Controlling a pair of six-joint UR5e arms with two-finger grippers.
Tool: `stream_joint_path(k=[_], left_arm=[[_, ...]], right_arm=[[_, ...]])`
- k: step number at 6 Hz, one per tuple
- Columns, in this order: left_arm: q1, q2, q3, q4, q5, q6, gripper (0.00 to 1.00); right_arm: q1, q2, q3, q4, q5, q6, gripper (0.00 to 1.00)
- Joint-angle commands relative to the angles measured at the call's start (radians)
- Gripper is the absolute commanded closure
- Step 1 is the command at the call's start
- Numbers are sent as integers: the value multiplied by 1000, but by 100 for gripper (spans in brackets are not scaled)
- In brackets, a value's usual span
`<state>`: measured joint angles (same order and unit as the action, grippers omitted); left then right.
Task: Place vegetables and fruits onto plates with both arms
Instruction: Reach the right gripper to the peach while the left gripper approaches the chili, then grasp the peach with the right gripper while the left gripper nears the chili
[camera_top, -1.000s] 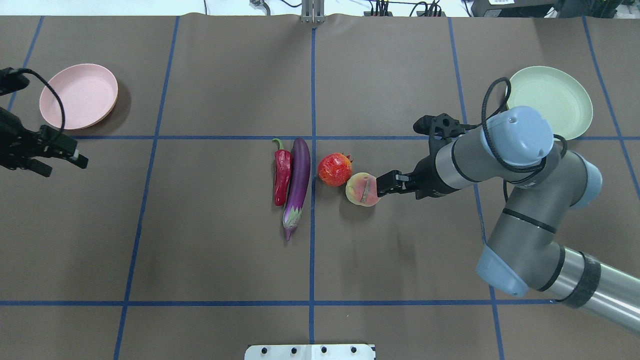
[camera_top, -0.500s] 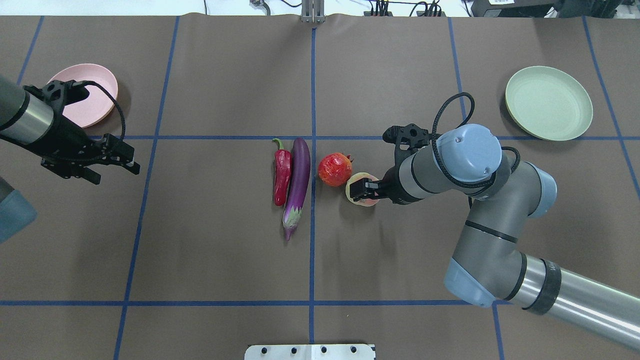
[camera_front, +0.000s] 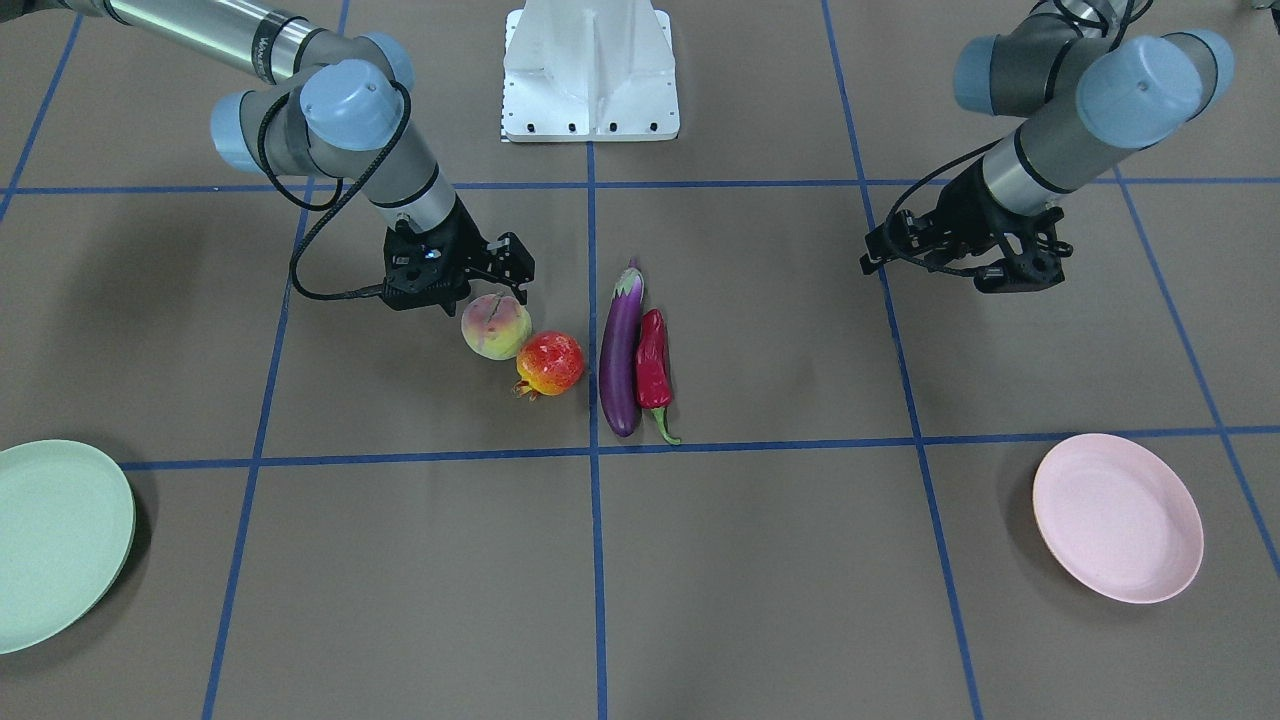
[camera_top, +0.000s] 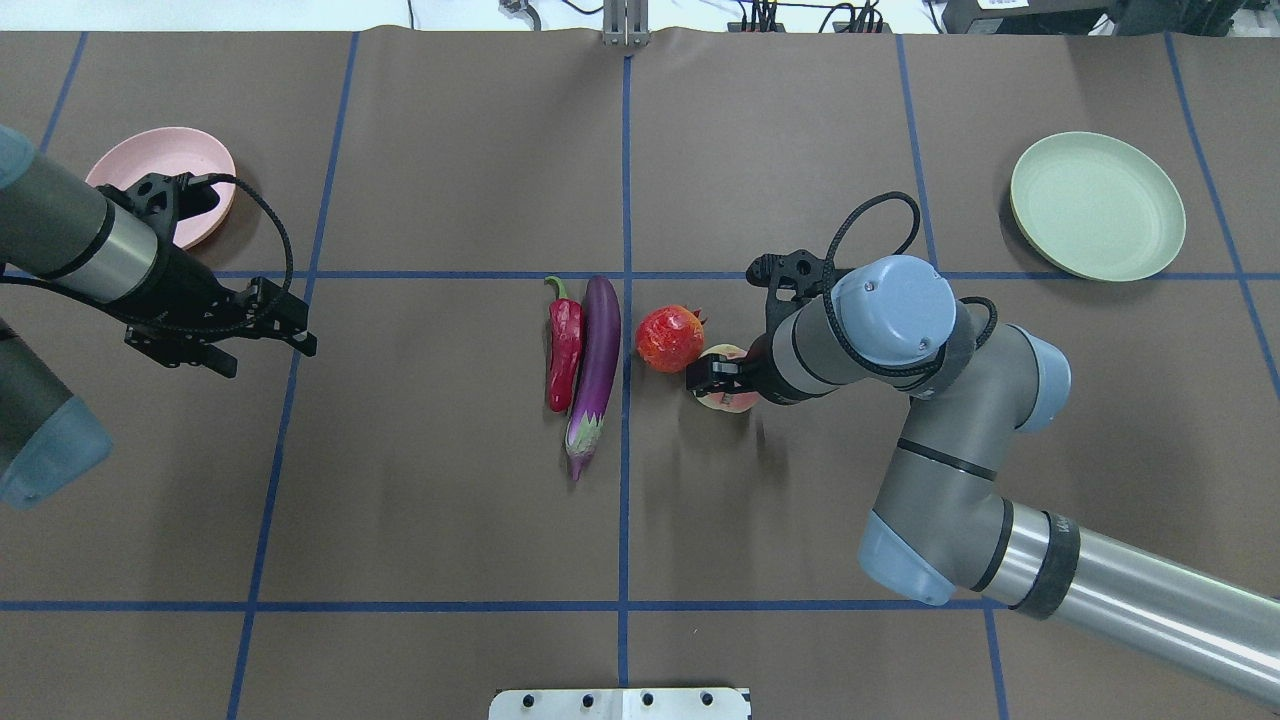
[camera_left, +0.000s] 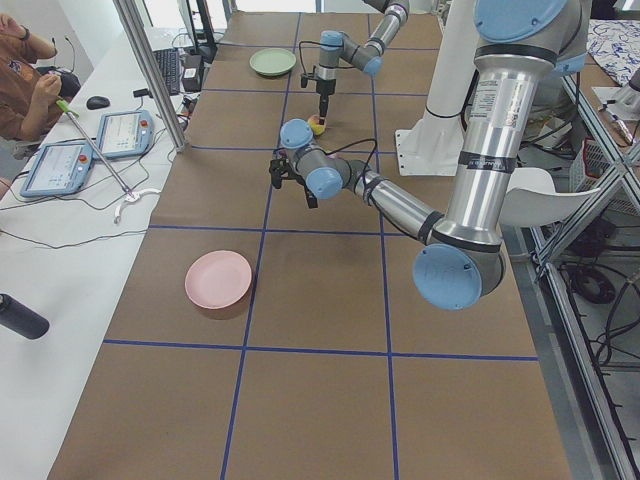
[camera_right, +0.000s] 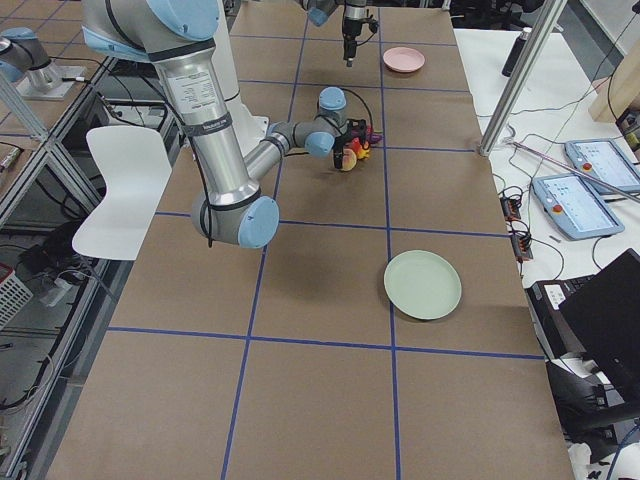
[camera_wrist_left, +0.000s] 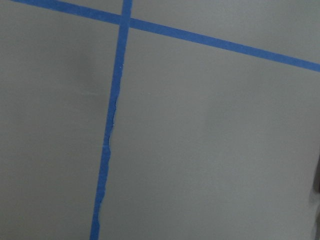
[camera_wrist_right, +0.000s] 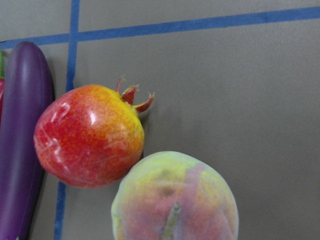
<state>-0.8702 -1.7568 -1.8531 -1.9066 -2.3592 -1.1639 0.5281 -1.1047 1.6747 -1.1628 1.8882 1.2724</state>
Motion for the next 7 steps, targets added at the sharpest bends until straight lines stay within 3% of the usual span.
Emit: stream_joint_path(k=[1, 3, 4, 5, 6, 7], left_arm=[[4, -1, 0, -2, 4, -11, 0], [22, -9, 0, 0, 6, -26, 0], [63, -60, 2, 1, 59, -104, 0], [141, -120, 5, 7, 152, -199, 0], [205, -156, 11, 9, 234, -229, 0], [255, -223, 43, 9, 301, -229, 0]], right_arm=[[0, 28, -45, 5, -9, -1, 1], [1, 34, -59, 5, -20, -2, 4], [1, 34, -61, 6, -20, -1, 28], [12, 36, -59, 6, -18, 37, 87], [41, 33, -50, 6, -3, 42, 100], [106, 29, -34, -6, 75, 42, 100]])
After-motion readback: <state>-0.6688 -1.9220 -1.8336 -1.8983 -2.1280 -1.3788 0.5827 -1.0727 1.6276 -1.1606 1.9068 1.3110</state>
